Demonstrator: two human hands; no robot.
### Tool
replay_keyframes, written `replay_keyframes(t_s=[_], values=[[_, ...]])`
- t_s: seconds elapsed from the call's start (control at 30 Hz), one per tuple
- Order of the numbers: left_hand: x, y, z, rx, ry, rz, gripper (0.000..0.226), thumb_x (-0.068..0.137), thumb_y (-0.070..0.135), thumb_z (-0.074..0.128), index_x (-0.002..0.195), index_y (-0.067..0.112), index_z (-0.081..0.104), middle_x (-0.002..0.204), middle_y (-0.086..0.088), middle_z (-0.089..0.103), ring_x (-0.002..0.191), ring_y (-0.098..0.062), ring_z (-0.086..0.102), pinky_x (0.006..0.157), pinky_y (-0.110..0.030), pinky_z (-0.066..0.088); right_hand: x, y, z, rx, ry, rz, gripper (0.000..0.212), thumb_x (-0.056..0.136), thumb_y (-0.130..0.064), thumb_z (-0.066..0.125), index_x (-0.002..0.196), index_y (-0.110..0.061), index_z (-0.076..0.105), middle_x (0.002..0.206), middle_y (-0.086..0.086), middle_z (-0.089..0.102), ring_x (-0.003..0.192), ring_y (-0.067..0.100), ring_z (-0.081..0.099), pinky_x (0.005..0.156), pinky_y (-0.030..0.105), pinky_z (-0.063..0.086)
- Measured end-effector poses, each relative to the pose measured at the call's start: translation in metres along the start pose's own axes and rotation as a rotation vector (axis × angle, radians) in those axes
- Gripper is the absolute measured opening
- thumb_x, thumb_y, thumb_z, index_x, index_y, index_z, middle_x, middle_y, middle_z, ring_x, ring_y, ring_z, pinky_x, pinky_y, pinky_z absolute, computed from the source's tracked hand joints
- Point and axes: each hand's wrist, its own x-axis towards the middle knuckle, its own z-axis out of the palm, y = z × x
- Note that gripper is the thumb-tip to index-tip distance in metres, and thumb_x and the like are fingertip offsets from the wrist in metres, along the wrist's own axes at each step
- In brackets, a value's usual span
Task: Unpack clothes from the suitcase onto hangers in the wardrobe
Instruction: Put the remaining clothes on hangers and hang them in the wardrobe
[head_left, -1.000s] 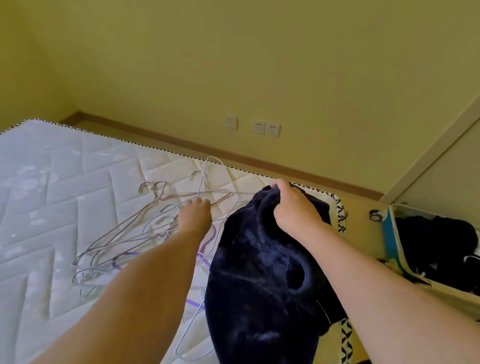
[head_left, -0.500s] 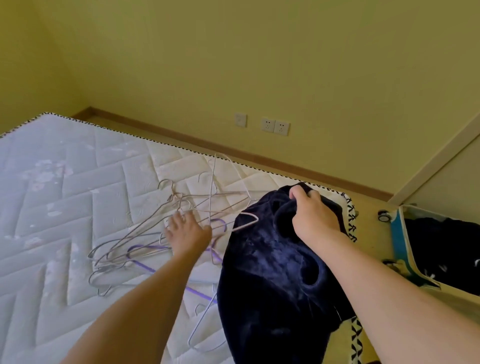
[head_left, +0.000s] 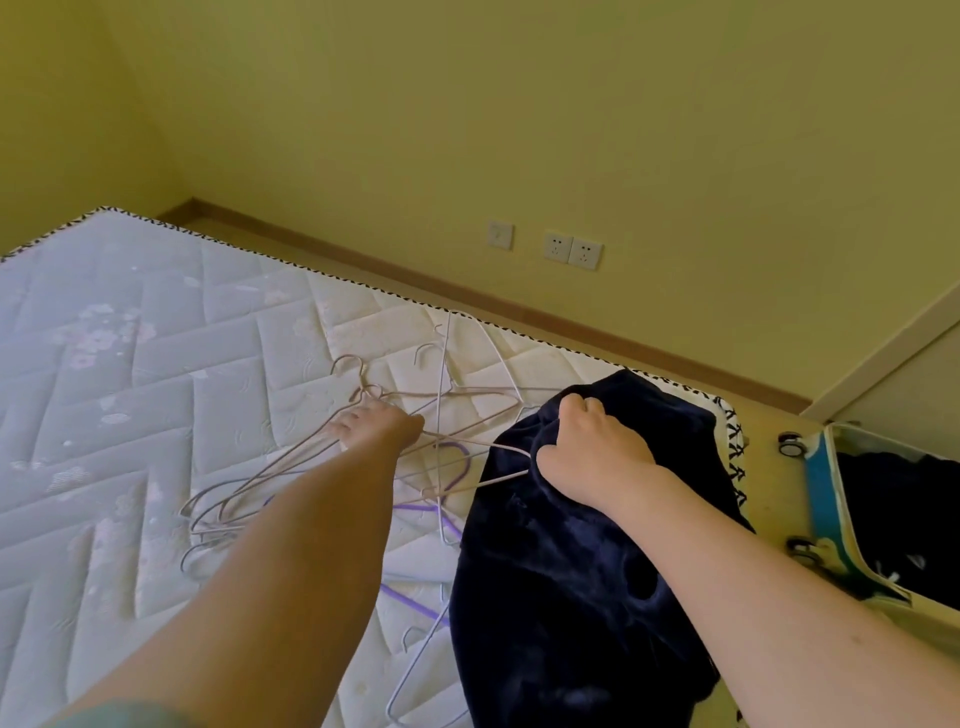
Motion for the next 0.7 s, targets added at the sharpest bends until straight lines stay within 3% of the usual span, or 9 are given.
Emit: replay_keyframes(t_s=[0.1,0.2,0.33,0.43,0.53,0.7], values=[[0.011,0.005,-0.002,-0.072,-0.007,0.006,0.084,0.087,0.049,0.049,0.152,0.005,0.019,0.153,-0.022,0.028,0.142,-0.039,0.024,0.118,-0.051,0.018,0.005,0.002,0.003,-0.035,-0.028,-0.026,0.028,0.094,-0.028,0.04,0.118,-0.013,0.039,0.115,0.008,0.043,0.089,0.025,0.044,0.07,0.033,0.038],[0.023,0.006,-0.005,-0.007,0.043,0.172,0.072,0.087,0.035,0.049,0.149,0.006,0.025,0.146,-0.02,0.037,0.135,-0.04,0.032,0.114,-0.048,0.026,0.01,0.005,0.006,-0.083,-0.032,-0.069,0.028,0.095,-0.019,0.035,0.123,-0.014,0.039,0.121,0.009,0.043,0.097,0.027,0.045,0.073,0.034,0.037],[0.036,0.005,-0.013,-0.021,0.038,0.477,0.031,0.093,0.016,0.043,0.121,0.018,0.054,0.117,-0.011,0.06,0.1,-0.028,0.054,0.086,-0.037,0.048,0.014,0.015,0.004,-0.187,0.026,-0.111,0.037,0.091,-0.007,0.041,0.124,-0.023,0.047,0.128,0.005,0.042,0.111,0.028,0.044,0.08,0.033,0.038],[0.032,0.014,-0.026,0.013,0.167,0.64,0.017,0.102,0.026,0.036,0.107,0.021,0.051,0.098,-0.011,0.066,0.079,-0.027,0.053,0.068,-0.034,0.041,0.016,0.028,-0.002,-0.186,0.102,-0.046,0.031,0.092,-0.006,0.041,0.114,-0.024,0.055,0.123,0.005,0.044,0.109,0.029,0.044,0.084,0.035,0.039],[0.005,0.037,-0.049,-0.016,0.348,0.77,0.02,0.104,0.035,0.029,0.102,0.02,0.042,0.082,-0.011,0.064,0.074,-0.033,0.054,0.064,-0.038,0.045,0.017,0.049,-0.013,-0.107,0.202,0.06,0.025,0.088,-0.003,0.039,0.088,-0.02,0.056,0.106,0.006,0.046,0.102,0.031,0.045,0.08,0.037,0.042],[-0.051,0.076,-0.103,-0.04,0.611,0.934,0.015,0.1,0.015,0.034,0.109,0.012,0.046,0.073,-0.011,0.064,0.058,-0.032,0.047,0.059,-0.033,0.027,0.019,0.099,-0.036,-0.123,0.252,0.217,0.027,0.081,0.004,0.04,0.071,-0.02,0.047,0.095,0.006,0.043,0.09,0.031,0.052,0.065,0.033,0.034]])
